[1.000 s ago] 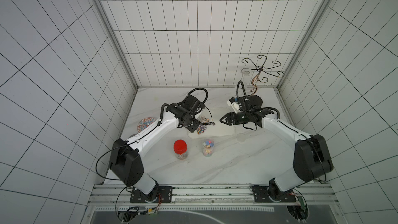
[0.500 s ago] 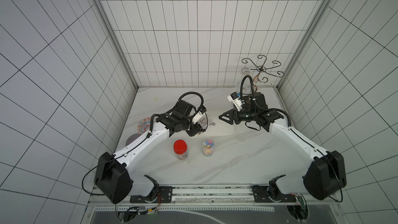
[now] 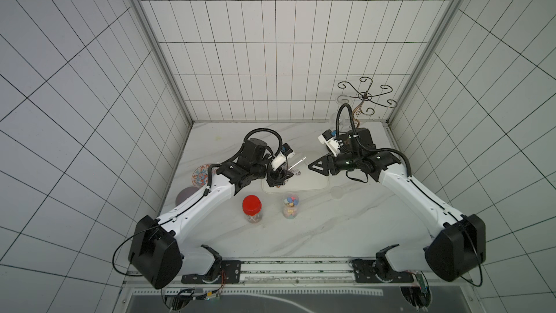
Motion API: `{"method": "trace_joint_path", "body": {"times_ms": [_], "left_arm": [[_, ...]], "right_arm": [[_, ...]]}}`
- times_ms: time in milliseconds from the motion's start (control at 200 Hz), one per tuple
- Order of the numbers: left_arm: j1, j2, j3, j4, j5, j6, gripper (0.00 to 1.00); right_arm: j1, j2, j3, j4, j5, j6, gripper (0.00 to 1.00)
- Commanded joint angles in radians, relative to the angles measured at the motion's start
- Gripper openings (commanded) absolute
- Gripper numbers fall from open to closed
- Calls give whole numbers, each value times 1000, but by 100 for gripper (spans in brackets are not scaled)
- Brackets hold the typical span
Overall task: Pour the candies out of the jar
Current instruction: Place the jar at the center of the board.
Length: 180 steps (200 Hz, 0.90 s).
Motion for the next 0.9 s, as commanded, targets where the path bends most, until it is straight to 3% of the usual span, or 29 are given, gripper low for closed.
{"method": "trace_joint_path", "body": {"times_ms": [0, 410, 895], "left_arm": [[4, -14, -9, 64, 75, 31, 40], [3, -52, -55, 80, 100, 7, 41], [1, -59, -64, 77, 98, 10, 41]], "right_arm": [[5, 5, 149, -86, -5, -58, 52], [7, 93, 321, -247, -79, -138, 50], [25, 127, 296, -226, -184, -133, 37]]}}
